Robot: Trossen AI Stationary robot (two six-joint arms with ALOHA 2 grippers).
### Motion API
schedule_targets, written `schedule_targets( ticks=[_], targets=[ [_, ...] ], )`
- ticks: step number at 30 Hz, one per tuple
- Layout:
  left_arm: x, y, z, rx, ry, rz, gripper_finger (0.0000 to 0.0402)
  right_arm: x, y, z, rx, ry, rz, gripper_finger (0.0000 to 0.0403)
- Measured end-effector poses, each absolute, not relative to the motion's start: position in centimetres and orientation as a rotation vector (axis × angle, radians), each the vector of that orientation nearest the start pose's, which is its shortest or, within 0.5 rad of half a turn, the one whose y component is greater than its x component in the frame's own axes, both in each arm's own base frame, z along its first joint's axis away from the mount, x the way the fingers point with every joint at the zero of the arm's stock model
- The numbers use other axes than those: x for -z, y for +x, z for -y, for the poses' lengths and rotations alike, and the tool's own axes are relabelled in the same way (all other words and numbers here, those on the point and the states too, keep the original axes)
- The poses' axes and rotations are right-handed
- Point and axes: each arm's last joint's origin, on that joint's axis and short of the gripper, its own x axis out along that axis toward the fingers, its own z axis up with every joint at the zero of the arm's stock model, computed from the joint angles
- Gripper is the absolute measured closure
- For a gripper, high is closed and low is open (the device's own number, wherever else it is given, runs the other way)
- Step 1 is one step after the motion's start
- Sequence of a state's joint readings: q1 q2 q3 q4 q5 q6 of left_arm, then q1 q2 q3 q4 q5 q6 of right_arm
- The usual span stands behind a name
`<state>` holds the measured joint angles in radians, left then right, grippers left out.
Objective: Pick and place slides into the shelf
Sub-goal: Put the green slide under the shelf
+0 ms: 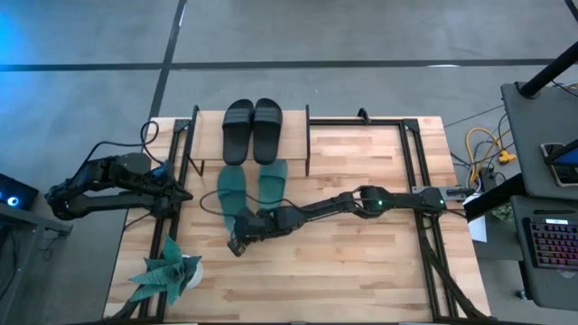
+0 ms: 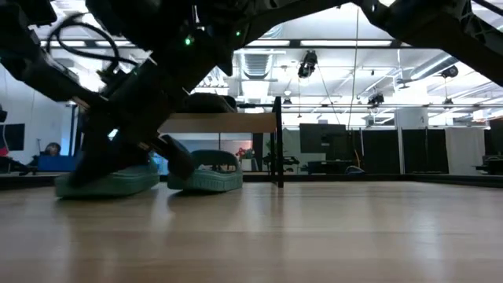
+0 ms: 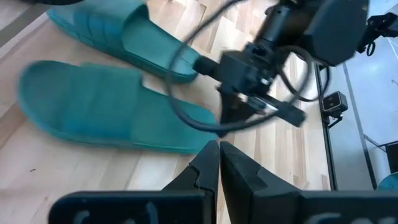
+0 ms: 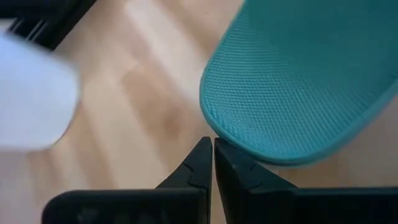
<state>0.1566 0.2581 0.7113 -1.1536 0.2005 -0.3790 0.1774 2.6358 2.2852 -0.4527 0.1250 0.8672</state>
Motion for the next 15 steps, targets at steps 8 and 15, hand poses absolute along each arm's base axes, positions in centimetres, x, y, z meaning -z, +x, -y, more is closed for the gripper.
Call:
schedule_targets(
  ticks=[8, 15],
  targets=[
    [-26.9, 3.2, 0.1, -0.107, -0.531, -0.7, 0.0402, -14.5, 56.6, -7.8, 0.335, 0.696, -0.704, 0.039],
    [-26.5, 3.5, -0.1, -0.196, -0.603, -0.71, 0.0402, -20.4, 56.0, -9.3, 0.244, 0.668, -0.604, 0.039]
  ],
)
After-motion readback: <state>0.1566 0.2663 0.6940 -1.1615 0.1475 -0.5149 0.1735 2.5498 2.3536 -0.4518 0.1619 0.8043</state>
